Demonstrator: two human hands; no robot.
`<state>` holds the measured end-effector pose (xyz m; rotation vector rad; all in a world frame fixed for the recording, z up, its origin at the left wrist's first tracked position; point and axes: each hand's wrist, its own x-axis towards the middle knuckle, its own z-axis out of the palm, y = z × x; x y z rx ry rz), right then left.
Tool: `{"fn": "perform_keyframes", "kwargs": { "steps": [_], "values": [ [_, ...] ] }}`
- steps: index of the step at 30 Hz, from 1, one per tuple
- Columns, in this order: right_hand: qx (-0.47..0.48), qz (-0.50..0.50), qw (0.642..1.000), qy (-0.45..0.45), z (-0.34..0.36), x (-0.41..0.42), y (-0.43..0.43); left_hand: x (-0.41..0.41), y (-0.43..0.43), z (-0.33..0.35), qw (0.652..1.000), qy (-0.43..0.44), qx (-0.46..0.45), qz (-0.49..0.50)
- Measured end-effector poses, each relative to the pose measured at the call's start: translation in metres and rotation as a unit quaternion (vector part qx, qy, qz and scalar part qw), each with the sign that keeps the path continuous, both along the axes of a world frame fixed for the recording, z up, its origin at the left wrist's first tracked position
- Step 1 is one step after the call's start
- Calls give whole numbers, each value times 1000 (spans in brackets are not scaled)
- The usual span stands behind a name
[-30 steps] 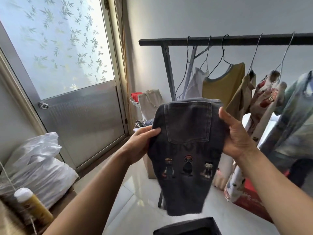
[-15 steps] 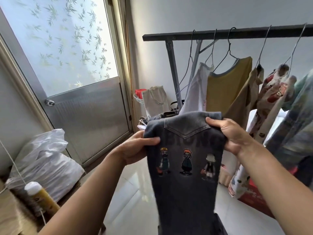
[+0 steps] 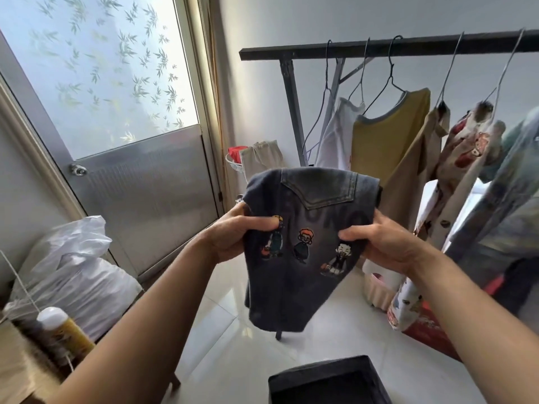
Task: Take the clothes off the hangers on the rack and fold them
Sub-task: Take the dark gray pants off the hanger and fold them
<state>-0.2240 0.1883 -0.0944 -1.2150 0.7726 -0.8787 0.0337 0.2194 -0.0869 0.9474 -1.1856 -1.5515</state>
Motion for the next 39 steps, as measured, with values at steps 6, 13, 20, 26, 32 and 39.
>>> {"fn": "perform_keyframes", "kwargs": {
  "steps": [6, 13, 20, 26, 32, 39],
  "values": [
    [3, -82, 996, 21, 8, 5, -10, 15, -8, 10, 973, -217, -54, 50],
    [70, -178, 978, -80, 18, 8, -14, 0, -5, 0, 991, 24, -21, 129],
    [-19, 19, 999, -21, 1, 5, -5, -1, -4, -2, 988, 90, -84, 91],
    [-64, -86, 994, -10, 6, 18, -10, 6, -10, -4, 966, -149, -137, 158],
    [-83, -256, 963, 3, 13, 22, -23, 6, -18, 0, 948, -137, -107, 265],
    [-72, -196, 978, -8, 15, 15, -25, 4, -15, 10, 950, -169, -122, 233]
  ]
}}
